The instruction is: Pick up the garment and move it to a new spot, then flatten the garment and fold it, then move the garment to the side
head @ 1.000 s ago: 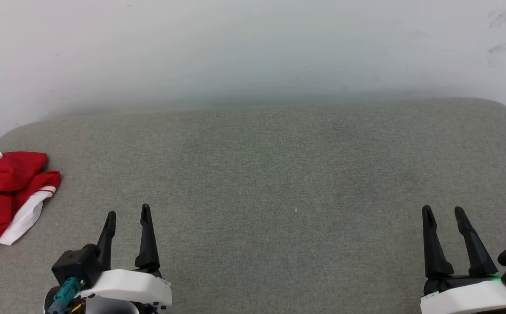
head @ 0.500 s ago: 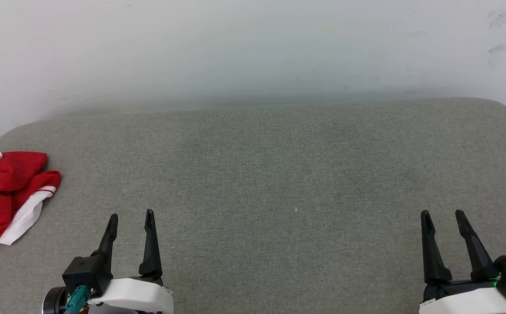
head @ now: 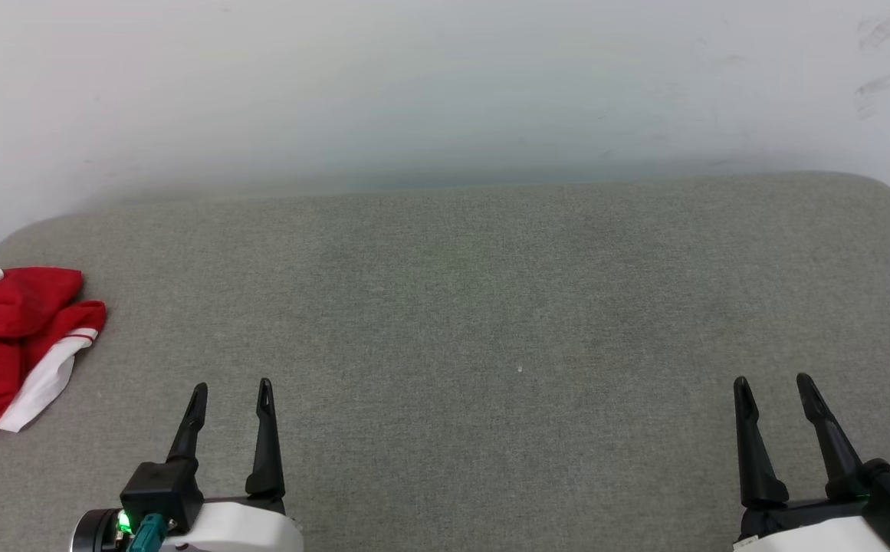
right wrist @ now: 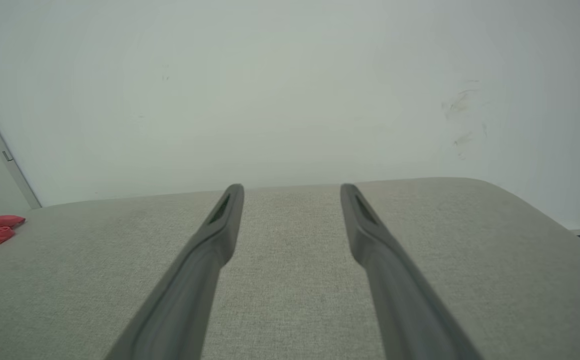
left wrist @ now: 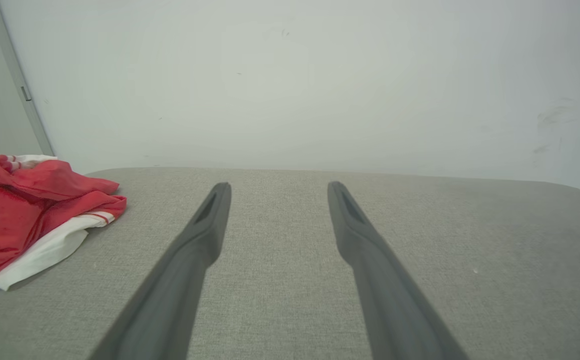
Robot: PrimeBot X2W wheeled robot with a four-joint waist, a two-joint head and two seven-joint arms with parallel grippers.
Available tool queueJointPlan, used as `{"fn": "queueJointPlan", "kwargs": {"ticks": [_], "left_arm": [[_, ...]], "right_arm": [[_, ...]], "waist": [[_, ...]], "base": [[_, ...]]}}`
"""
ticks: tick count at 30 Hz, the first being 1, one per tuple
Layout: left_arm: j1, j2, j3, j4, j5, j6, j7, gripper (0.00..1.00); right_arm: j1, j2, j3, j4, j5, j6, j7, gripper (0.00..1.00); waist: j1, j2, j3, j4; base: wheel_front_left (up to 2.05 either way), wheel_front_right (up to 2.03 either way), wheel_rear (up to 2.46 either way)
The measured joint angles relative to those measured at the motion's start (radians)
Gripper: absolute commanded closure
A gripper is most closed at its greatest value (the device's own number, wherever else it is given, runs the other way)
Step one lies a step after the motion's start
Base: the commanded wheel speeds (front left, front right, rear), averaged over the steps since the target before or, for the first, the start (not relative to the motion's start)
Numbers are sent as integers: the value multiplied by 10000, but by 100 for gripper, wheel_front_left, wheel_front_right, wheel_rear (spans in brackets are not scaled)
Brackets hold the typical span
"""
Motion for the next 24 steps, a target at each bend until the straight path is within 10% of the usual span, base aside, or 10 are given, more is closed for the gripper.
{"fn": "queueJointPlan", "kwargs": {"ticks": [24], "left_arm": [[66,-105,270,399,334,-337,-211,0]], "right_arm": [[134,-2,242,-77,-155,2,-211,0]], "waist": [[0,0,-42,-30]], "base": [[0,0,0]]}}
